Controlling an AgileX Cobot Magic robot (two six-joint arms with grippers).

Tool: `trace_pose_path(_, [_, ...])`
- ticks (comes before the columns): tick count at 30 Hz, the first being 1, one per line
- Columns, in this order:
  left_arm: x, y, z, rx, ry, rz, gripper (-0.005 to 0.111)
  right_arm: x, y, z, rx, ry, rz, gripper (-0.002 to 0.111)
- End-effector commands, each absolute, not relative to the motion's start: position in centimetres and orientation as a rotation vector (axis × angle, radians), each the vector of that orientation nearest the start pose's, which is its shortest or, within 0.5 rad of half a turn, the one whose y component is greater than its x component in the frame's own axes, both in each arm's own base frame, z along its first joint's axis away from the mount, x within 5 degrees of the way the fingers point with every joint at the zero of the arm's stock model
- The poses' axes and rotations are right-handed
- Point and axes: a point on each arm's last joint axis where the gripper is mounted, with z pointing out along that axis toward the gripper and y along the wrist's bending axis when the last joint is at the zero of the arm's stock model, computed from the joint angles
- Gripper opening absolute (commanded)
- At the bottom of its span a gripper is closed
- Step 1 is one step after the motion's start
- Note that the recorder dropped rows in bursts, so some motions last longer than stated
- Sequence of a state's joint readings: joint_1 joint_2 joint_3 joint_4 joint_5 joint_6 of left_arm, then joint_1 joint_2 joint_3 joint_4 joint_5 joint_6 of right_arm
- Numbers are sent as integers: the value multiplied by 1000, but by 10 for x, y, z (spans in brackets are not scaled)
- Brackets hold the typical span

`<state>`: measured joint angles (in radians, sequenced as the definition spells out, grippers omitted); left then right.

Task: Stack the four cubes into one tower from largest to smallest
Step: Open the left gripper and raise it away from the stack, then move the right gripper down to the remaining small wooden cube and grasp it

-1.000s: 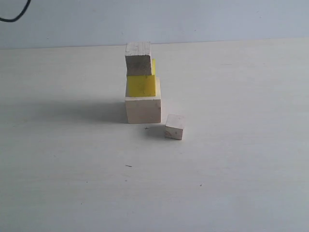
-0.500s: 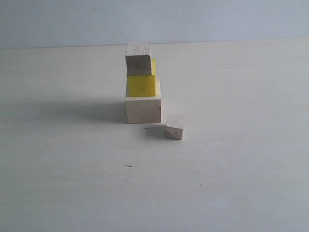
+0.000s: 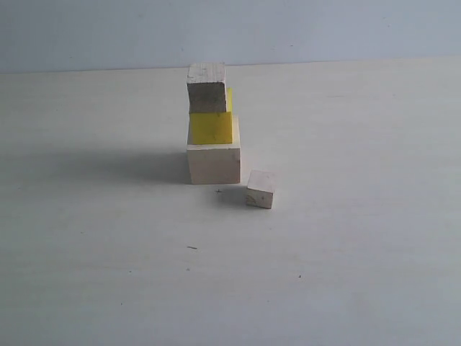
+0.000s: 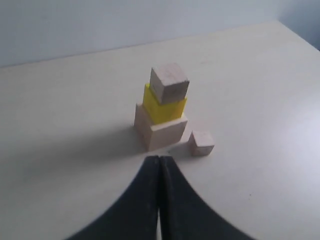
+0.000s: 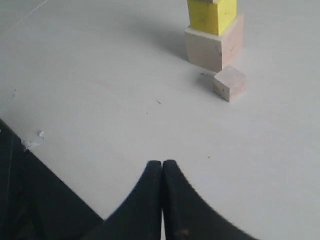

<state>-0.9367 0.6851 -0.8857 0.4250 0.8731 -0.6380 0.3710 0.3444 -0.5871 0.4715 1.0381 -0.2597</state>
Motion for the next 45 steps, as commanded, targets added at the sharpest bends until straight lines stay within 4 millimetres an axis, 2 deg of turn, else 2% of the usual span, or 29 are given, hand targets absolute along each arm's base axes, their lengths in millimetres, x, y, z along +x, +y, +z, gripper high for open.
trace_pose_path(1, [81,-61,335,433,2096,-416,0,32,48,310,-669,2054,591,0])
trace_pose_path(5, [82,-59,308,483,2090,-349,0,37,46,313,-654,2001,522,0])
trace_pose_path(8, [85,-61,299,512,2038,-330,0,39,44,314,-651,1990,486,0])
trace_pose_path(12, [92,-61,302,511,1955,-266,0,42,45,312,-658,2012,476,0])
trace_pose_path(16, [94,-64,309,513,1864,-289,0,46,46,311,-655,2026,476,0])
trace_pose_path(20, [97,-68,305,530,1885,-266,0,58,47,310,-654,2041,419,0])
trace_pose_path(22, [99,-71,299,533,1919,-249,0,68,47,308,-653,2063,368,0])
trace_pose_path(29, [112,-90,285,610,1978,-201,0,114,62,297,-584,2136,363,0])
trace_pose_path(33, [125,-101,280,625,2003,-131,0,143,74,280,-621,2208,355,0])
trace_pose_path(38, [144,-100,289,557,1964,-79,0,171,95,257,-779,2287,444,0])
trace_pose_path(41, [152,-99,297,524,1914,-146,0,185,104,252,-854,2297,473,0])
trace_pose_path(45, [161,-92,299,475,1894,-159,0,207,110,249,-887,2272,418,0])
